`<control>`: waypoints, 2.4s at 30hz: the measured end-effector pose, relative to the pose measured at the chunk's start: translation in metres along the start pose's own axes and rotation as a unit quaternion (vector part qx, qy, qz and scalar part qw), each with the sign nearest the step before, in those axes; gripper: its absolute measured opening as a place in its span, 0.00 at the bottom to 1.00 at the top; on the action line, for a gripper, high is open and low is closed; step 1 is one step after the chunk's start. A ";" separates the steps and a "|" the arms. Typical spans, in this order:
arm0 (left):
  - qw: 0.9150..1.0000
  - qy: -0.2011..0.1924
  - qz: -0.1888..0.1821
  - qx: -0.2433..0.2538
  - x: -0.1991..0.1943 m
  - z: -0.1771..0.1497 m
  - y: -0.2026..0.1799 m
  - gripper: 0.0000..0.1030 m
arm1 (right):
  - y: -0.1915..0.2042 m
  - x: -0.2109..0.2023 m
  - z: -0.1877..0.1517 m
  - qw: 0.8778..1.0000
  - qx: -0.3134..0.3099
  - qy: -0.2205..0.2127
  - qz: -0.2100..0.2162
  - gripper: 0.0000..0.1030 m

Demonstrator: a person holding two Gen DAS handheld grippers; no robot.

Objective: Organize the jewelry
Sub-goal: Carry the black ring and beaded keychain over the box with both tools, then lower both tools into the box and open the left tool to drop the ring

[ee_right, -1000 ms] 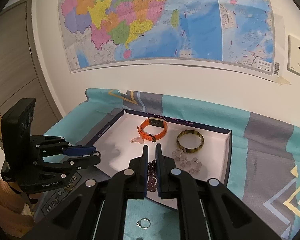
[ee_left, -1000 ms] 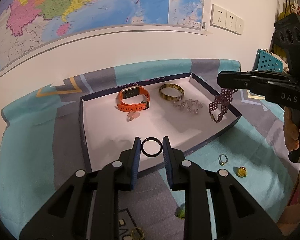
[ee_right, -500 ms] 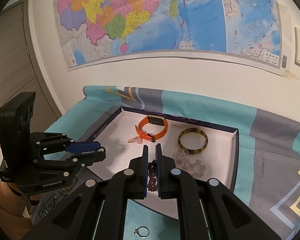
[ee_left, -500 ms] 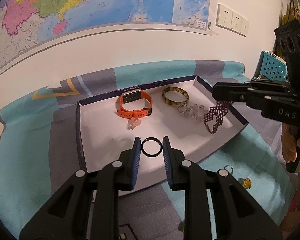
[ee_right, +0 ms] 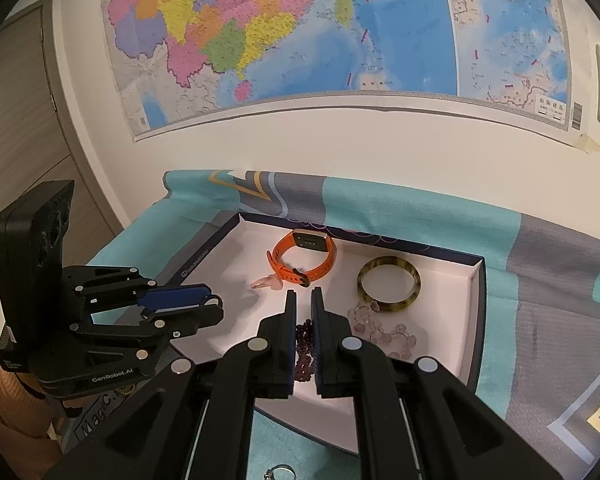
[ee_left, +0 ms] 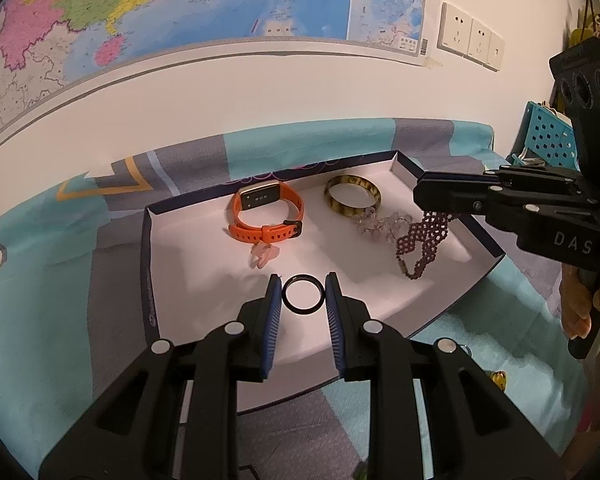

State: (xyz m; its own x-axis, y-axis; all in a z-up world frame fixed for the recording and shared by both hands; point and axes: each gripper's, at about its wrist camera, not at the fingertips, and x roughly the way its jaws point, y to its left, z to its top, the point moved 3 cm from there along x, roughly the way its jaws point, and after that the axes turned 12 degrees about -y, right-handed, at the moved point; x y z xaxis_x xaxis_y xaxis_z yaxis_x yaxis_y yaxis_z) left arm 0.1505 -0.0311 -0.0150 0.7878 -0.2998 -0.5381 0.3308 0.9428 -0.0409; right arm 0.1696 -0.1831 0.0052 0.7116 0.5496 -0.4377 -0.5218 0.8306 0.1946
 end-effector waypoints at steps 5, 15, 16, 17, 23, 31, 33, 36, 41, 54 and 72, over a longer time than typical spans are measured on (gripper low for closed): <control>1.000 0.000 -0.001 0.000 0.003 0.002 -0.001 0.22 | -0.002 0.003 0.000 1.000 0.002 0.002 -0.001 0.05; 1.000 0.005 0.001 -0.001 0.007 0.002 -0.002 0.22 | -0.003 0.006 -0.001 1.000 0.003 0.006 -0.001 0.05; 1.000 0.005 0.002 -0.001 0.007 0.003 -0.002 0.22 | -0.003 0.007 -0.001 1.000 0.003 0.006 -0.001 0.05; 1.000 0.005 0.002 -0.001 0.008 0.003 -0.002 0.22 | -0.003 0.007 -0.001 1.000 0.004 0.006 -0.001 0.05; 1.000 0.008 0.003 -0.002 0.012 0.003 -0.001 0.22 | -0.004 0.009 -0.001 1.000 0.004 0.008 0.000 0.05; 1.000 0.015 0.003 -0.007 0.018 0.002 0.000 0.22 | -0.004 0.013 -0.001 1.000 0.005 0.008 -0.002 0.05; 1.000 0.017 0.003 -0.007 0.021 0.002 0.000 0.22 | -0.005 0.014 -0.001 1.000 0.005 0.009 -0.002 0.05; 1.000 0.021 0.005 -0.007 0.025 0.001 0.000 0.22 | -0.006 0.017 -0.002 1.000 0.007 0.011 -0.003 0.05; 0.999 0.030 0.009 -0.012 0.033 -0.001 0.001 0.22 | -0.007 0.022 -0.003 1.000 0.008 0.013 -0.002 0.05; 0.998 0.054 0.020 -0.018 0.055 -0.005 0.005 0.22 | -0.019 0.033 -0.009 1.000 0.015 0.024 -0.007 0.05; 0.997 0.064 0.029 -0.015 0.067 -0.007 0.006 0.22 | -0.036 0.038 -0.017 0.999 0.026 0.035 -0.023 0.05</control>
State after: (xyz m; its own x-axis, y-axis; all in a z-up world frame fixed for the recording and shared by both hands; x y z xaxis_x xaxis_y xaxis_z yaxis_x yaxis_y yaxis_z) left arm 0.2012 -0.0447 -0.0570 0.7314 -0.2243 -0.6440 0.2690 0.9627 -0.0297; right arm 0.2073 -0.1936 -0.0330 0.6992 0.5041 -0.5070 -0.4620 0.8597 0.2176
